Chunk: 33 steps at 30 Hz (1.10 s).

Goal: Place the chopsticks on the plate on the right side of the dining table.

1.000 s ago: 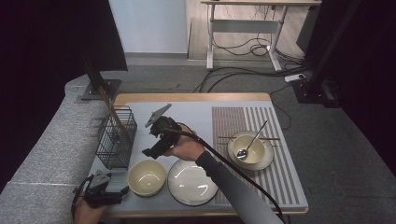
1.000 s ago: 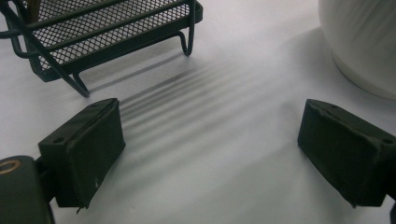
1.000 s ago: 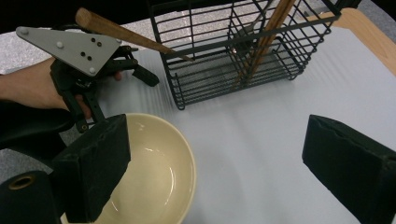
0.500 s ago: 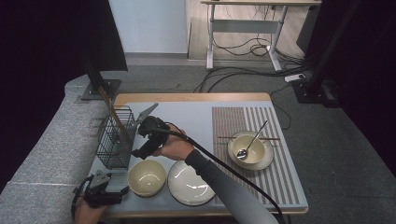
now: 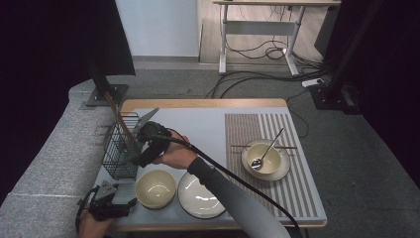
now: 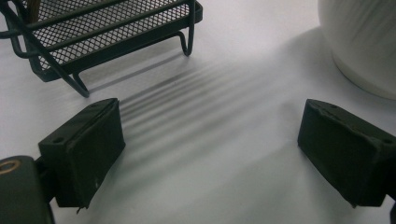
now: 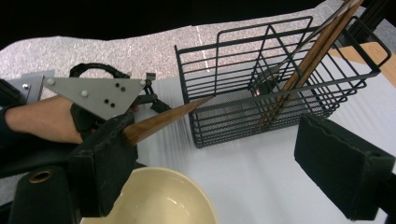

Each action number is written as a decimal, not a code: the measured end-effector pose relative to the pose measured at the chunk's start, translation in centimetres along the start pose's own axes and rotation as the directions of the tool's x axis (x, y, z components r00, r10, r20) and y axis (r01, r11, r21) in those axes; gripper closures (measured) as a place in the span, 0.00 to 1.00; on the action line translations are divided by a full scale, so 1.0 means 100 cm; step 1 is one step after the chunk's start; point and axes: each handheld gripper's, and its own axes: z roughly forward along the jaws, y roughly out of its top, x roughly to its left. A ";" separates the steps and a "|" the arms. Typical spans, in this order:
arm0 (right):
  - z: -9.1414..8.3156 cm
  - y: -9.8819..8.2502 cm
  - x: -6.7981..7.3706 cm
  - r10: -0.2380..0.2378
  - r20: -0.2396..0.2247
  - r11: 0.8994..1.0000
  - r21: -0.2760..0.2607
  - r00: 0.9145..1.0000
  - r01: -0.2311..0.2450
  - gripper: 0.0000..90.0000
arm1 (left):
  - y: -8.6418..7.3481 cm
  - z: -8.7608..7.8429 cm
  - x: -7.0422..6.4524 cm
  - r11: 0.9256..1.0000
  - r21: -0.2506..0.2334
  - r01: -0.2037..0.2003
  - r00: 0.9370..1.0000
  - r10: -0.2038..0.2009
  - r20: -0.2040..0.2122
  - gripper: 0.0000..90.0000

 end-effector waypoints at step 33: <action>0.017 0.007 -0.007 -0.017 -0.004 1.000 0.006 1.000 0.017 0.92 | 0.000 0.000 0.000 1.000 -0.001 -0.003 1.000 0.003 -0.002 0.08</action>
